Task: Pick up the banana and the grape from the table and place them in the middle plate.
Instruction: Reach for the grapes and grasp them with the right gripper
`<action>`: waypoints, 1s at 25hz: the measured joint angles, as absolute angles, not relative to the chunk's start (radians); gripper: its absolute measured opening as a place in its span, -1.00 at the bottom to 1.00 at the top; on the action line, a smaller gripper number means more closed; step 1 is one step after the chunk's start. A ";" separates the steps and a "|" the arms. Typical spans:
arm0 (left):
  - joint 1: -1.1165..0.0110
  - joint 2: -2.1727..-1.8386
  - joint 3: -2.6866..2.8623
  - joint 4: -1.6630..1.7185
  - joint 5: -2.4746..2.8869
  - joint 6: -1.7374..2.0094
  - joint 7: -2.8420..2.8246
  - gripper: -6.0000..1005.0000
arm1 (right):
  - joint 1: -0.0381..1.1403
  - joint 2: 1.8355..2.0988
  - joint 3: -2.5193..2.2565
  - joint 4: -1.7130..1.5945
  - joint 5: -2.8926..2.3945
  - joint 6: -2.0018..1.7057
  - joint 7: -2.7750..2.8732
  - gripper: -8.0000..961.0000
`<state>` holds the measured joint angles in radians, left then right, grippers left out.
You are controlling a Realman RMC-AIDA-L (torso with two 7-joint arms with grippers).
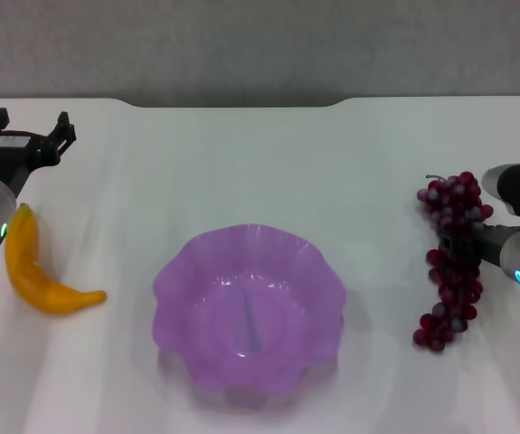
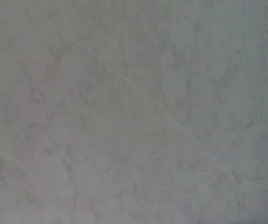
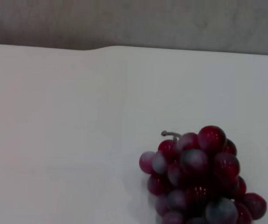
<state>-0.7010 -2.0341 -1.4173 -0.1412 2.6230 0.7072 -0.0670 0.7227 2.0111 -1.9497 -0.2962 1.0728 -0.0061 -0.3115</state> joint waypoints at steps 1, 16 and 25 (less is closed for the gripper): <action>-0.701 -2.034 -1.417 -0.141 2.623 0.707 -0.067 0.74 | 0.722 2.011 -1.952 -0.298 1.072 -0.009 -0.312 0.03; -0.702 -2.035 -1.417 -0.140 2.623 0.707 -0.062 0.74 | 0.703 2.016 -2.001 -0.335 1.062 -0.074 -0.316 -0.09; -0.702 -2.036 -1.417 -0.141 2.623 0.707 -0.061 0.74 | 0.705 2.013 -2.000 -0.331 1.063 -0.075 -0.317 -0.20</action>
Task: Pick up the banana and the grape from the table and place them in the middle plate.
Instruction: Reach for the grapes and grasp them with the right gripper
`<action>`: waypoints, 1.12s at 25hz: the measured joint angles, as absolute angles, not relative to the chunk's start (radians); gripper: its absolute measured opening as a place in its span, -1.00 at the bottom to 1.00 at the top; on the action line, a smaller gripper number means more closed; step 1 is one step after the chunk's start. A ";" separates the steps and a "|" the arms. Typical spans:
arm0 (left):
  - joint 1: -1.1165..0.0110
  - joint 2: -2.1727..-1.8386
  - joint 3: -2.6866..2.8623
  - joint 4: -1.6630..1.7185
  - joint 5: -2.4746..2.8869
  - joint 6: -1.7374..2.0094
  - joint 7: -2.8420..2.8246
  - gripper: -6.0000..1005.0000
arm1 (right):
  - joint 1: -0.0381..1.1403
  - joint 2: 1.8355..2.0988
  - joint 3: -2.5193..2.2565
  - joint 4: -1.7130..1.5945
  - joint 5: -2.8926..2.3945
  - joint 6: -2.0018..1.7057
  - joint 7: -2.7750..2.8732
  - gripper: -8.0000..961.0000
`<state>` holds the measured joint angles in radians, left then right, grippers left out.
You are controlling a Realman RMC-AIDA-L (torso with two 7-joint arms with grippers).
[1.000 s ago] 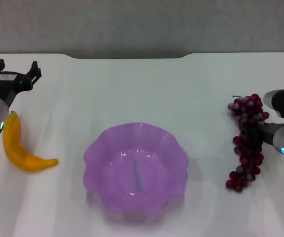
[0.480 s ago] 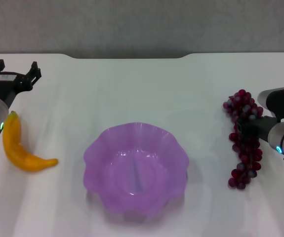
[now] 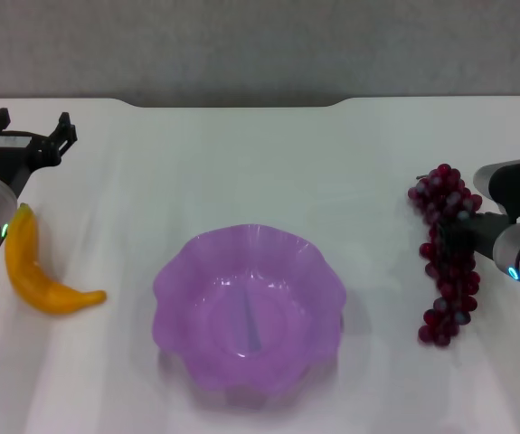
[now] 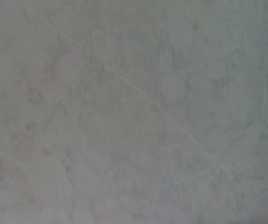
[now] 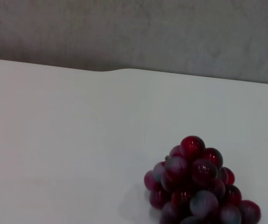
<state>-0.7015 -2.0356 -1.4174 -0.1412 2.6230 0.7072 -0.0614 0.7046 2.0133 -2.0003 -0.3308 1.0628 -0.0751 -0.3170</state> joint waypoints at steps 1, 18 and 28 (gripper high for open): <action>-0.702 -2.036 -1.417 -0.141 2.623 0.707 -0.061 0.74 | 0.705 2.013 -2.000 -0.330 1.063 -0.076 -0.317 -0.20; -0.703 -2.036 -1.417 -0.141 2.625 0.707 -0.061 0.74 | 0.677 2.017 -2.063 -0.354 1.072 -0.185 -0.311 -0.46; -0.704 -2.036 -1.417 -0.137 2.625 0.707 -0.061 0.74 | 0.675 2.019 -2.063 -0.354 1.069 -0.192 -0.311 -0.62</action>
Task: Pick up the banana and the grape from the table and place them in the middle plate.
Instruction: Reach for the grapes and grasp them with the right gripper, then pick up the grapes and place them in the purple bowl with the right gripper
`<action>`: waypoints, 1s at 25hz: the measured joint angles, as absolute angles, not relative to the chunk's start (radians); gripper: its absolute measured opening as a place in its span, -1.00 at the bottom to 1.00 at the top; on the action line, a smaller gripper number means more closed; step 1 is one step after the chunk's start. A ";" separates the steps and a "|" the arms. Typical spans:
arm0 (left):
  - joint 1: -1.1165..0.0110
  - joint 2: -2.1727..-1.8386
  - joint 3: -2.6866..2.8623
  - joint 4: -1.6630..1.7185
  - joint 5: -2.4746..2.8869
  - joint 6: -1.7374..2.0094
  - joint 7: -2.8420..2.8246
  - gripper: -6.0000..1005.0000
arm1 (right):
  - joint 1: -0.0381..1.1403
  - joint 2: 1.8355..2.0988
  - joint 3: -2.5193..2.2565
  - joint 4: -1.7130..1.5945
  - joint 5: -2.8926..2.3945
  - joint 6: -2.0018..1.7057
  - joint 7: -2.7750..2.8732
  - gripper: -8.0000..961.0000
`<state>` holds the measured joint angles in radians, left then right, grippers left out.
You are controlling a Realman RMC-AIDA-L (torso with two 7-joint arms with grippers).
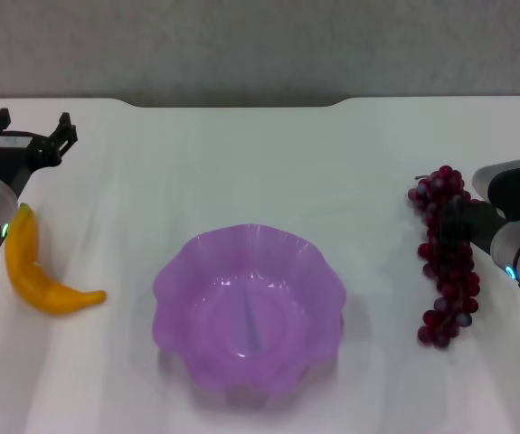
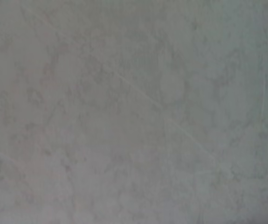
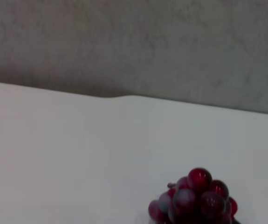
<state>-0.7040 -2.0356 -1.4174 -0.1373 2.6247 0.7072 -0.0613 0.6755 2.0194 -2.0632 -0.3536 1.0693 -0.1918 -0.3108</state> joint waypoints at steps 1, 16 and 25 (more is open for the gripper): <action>-0.704 -2.036 -1.417 -0.137 2.625 0.707 -0.061 0.74 | 0.675 2.020 -2.063 -0.354 1.069 -0.198 -0.311 -0.63; -0.698 -2.035 -1.416 -0.134 2.625 0.707 -0.061 0.73 | 0.601 2.014 -2.243 -0.425 1.065 -0.438 -0.231 -0.64; -0.676 -2.031 -1.416 -0.130 2.626 0.706 -0.061 0.73 | 0.583 2.011 -2.310 -0.538 1.062 -0.555 -0.244 -0.64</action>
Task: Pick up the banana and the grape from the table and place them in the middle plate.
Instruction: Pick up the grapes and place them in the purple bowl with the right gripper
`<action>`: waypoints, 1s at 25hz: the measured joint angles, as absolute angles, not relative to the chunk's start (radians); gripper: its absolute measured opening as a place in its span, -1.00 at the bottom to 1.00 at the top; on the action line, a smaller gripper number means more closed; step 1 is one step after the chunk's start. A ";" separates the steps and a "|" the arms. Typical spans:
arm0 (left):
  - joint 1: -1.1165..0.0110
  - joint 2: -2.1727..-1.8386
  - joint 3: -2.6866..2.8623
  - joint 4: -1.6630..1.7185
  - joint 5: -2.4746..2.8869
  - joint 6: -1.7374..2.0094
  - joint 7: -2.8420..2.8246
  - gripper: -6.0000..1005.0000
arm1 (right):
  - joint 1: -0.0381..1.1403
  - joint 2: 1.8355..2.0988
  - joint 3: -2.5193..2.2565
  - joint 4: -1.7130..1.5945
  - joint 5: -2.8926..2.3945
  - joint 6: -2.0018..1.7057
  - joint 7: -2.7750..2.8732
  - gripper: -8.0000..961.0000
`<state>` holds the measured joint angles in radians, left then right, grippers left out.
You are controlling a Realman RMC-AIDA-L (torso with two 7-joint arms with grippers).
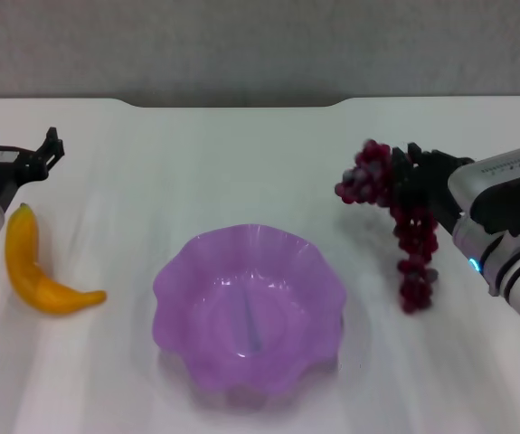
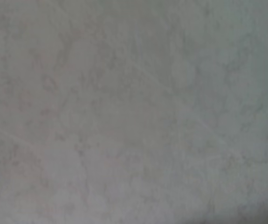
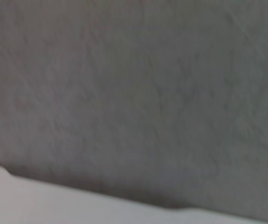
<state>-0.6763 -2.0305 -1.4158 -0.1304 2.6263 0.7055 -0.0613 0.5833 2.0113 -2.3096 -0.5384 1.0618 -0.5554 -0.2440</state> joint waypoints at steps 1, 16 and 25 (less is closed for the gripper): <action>-0.672 -2.030 -1.416 -0.130 2.626 0.705 -0.061 0.73 | 0.571 2.011 -2.316 -0.559 1.062 -0.576 -0.248 -0.64; -0.646 -2.026 -1.416 -0.130 2.626 0.706 -0.051 0.73 | 0.392 2.001 -2.137 -0.990 0.913 -0.478 -0.495 -0.65; -0.647 -2.027 -1.416 -0.130 2.626 0.706 -0.049 0.73 | 0.338 2.006 -2.039 -1.232 0.884 -0.262 -0.624 -0.66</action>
